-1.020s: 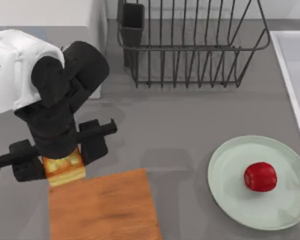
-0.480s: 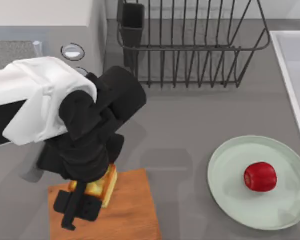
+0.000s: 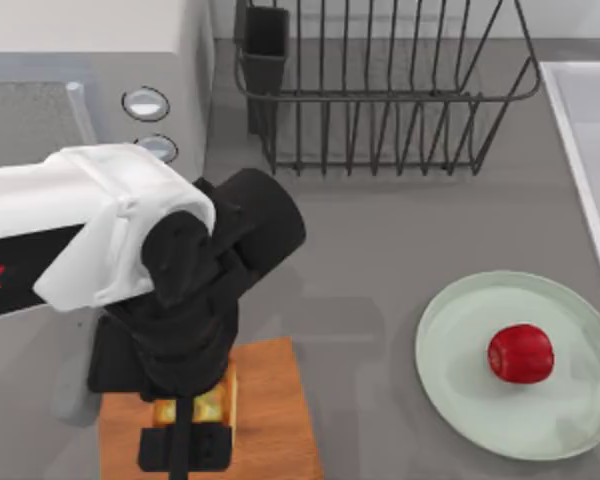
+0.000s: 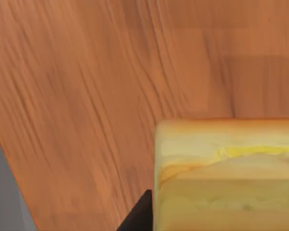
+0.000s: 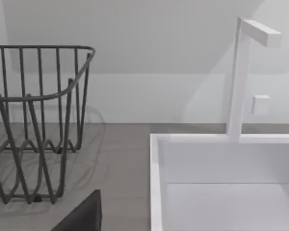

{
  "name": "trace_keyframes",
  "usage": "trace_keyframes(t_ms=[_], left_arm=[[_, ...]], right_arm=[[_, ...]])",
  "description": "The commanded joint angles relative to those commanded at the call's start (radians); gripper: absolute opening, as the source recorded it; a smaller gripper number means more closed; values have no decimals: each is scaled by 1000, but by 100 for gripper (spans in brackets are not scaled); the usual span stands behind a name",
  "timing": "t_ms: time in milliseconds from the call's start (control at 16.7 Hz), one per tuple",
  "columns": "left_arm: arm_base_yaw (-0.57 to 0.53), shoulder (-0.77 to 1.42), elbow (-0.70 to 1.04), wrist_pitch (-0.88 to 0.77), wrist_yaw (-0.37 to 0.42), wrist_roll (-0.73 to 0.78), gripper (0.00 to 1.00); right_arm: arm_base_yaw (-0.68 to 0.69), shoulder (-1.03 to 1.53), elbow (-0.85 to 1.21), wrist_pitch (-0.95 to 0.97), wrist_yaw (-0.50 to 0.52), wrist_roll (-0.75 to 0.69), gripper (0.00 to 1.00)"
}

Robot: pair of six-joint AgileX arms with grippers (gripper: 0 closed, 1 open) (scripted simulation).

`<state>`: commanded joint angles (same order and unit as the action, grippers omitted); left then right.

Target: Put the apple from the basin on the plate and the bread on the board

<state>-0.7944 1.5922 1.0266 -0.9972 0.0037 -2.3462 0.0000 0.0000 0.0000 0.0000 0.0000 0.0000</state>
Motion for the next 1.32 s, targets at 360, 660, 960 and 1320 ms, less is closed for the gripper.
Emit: trace_keyframes(t_ms=[360,660,960,1320], left_arm=[[5,-1,-6,12,-1,6,0],[4,25,-48,80,-1,6,0],[3,52,-90,145,-1,6,0],[1,73,-118,190,0,2,0]], right_arm=[[0,0,0,0,0,0,100],[0,0,0,0,0,0,100],[0,0,0,0,0,0,100],[0,0,0,0,0,0,100]])
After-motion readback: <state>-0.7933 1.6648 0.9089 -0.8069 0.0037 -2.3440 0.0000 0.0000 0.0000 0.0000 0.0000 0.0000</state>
